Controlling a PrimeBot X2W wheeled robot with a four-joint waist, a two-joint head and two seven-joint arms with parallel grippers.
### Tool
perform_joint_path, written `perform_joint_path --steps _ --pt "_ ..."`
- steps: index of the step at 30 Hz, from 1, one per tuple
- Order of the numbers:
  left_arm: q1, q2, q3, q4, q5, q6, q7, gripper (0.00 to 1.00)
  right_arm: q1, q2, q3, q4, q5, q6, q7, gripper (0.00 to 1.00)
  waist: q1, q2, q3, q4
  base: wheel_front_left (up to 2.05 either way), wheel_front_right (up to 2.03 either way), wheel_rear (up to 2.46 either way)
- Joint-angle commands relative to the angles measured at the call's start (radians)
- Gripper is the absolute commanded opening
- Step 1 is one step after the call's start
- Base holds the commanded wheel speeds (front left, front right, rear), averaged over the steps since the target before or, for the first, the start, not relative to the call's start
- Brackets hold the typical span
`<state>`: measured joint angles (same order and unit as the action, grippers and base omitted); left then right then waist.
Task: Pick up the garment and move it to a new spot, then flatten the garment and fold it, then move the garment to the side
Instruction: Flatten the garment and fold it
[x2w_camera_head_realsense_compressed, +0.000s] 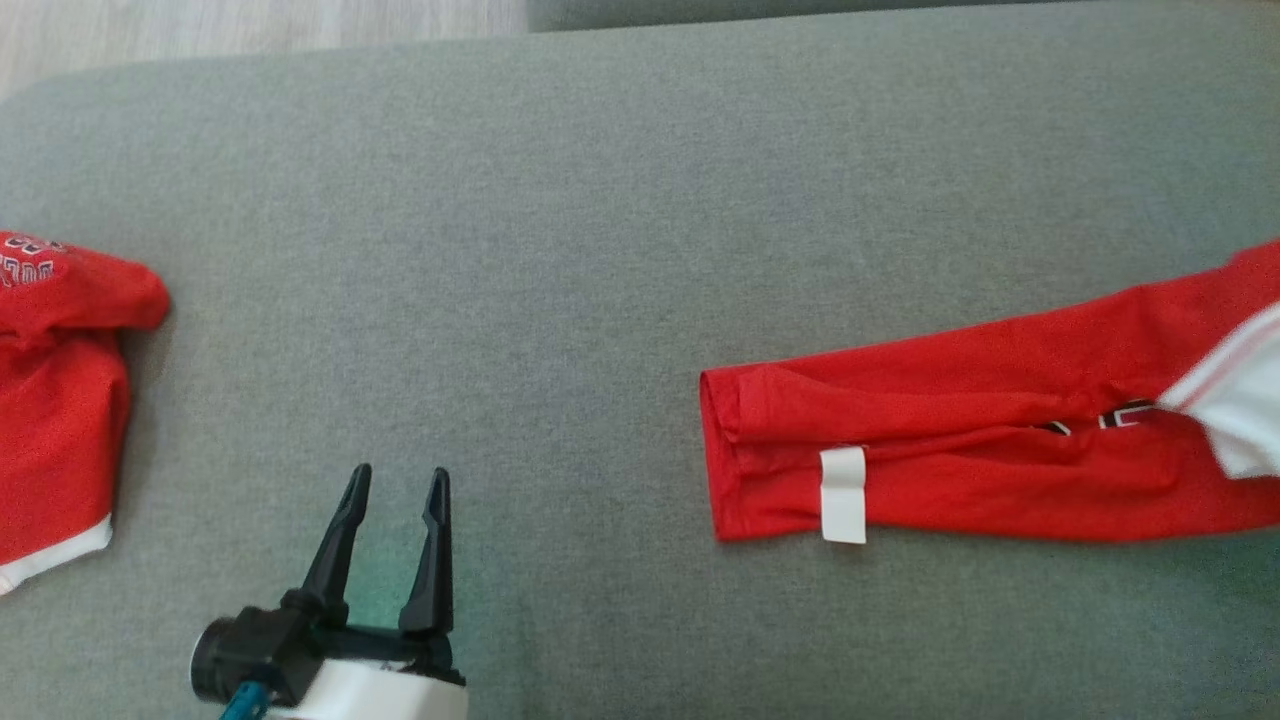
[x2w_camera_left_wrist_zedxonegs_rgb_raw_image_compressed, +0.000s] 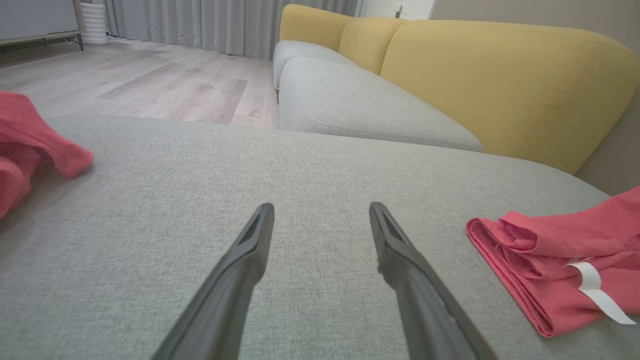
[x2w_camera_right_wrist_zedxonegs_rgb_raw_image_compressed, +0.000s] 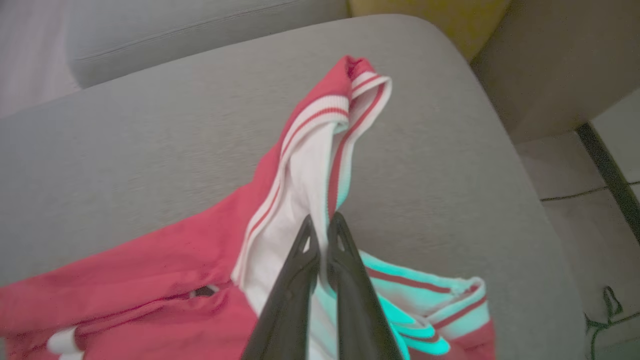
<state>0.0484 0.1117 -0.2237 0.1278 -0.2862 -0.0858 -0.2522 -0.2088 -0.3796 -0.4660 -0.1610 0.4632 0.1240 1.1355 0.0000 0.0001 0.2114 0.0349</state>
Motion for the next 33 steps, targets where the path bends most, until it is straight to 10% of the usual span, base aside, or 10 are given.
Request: perform_joint_path --steps 1,11,27,29,30,33 --pt "-0.005 -0.008 0.045 -0.02 0.011 -0.005 -0.009 1.0 0.001 0.006 0.046 -0.097 0.016 0.007 0.03 0.0 0.0 -0.0001 -0.009 -0.007 0.0 0.0 0.0" --pt "-0.004 -0.041 0.041 0.04 0.026 -0.024 -0.009 1.0 0.031 0.311 0.402 -0.229 0.038 0.007 0.013 0.0 0.0 -0.0001 -0.015 -0.015 0.0 0.0 0.0" --pt "0.019 -0.058 0.042 0.11 0.037 -0.025 -0.01 1.0 0.008 0.329 0.708 0.201 0.113 0.007 -0.478 0.0 0.0 -0.0001 -0.053 0.036 0.0 0.0 0.0" --pt "0.021 -0.059 0.045 0.116 0.032 -0.025 -0.01 1.0 0.006 0.329 0.739 0.22 0.164 0.007 -0.503 0.48 0.0 -0.0001 -0.059 0.038 0.0 0.0 0.0" --pt "0.021 -0.059 0.046 0.118 0.033 -0.025 -0.01 1.0 0.006 0.329 0.753 0.225 0.191 0.007 -0.518 1.0 0.0 -0.0001 -0.062 0.037 0.0 0.0 0.0" --pt "0.027 -0.06 0.056 0.123 0.033 -0.021 -0.01 1.0 0.009 0.329 0.808 0.22 0.273 0.007 -0.559 1.0 0.0 -0.0001 -0.073 0.028 0.0 0.0 0.0"
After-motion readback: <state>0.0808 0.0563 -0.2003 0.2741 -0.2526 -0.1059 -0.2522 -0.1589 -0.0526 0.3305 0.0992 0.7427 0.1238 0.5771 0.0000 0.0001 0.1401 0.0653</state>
